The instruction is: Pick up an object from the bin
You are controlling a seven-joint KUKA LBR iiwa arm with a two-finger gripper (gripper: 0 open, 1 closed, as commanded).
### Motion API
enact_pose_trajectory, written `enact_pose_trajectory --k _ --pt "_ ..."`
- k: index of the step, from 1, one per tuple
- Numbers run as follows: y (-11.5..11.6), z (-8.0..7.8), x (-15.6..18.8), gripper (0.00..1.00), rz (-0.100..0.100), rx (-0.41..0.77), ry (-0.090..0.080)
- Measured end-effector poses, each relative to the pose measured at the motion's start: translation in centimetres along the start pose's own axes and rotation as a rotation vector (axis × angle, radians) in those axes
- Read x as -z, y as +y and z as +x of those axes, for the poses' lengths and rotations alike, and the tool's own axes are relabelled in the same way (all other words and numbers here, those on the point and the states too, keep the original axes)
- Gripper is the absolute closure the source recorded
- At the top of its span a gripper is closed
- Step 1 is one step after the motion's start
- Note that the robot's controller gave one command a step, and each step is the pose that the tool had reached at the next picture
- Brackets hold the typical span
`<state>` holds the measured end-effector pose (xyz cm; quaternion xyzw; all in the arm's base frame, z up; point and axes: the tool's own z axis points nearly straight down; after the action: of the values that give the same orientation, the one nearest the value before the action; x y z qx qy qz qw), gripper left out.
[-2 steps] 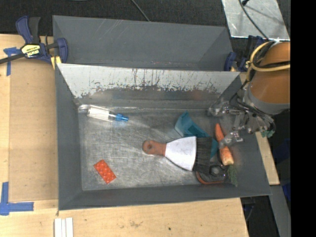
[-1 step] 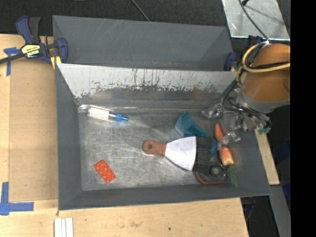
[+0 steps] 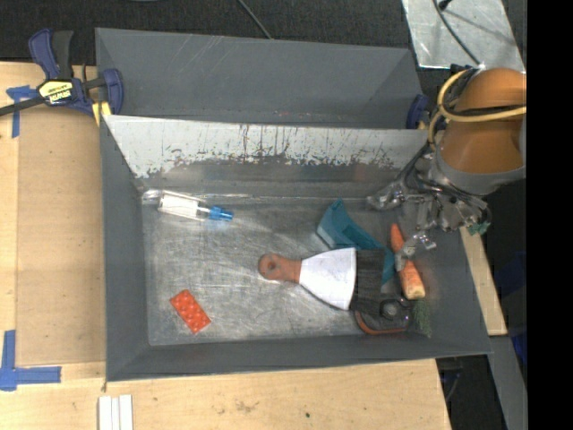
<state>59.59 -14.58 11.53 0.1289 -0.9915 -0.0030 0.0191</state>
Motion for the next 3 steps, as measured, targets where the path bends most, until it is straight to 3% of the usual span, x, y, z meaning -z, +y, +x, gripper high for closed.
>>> enact_pose_trajectory --k 1,2,3 --pt "-0.5 -1.8 0.0 0.0 0.005 0.264 -0.038" --pt "-1.4 -2.1 -1.0 0.0 0.021 0.304 -0.041" --pt "0.2 -2.5 -0.6 0.0 0.023 0.46 -0.038"
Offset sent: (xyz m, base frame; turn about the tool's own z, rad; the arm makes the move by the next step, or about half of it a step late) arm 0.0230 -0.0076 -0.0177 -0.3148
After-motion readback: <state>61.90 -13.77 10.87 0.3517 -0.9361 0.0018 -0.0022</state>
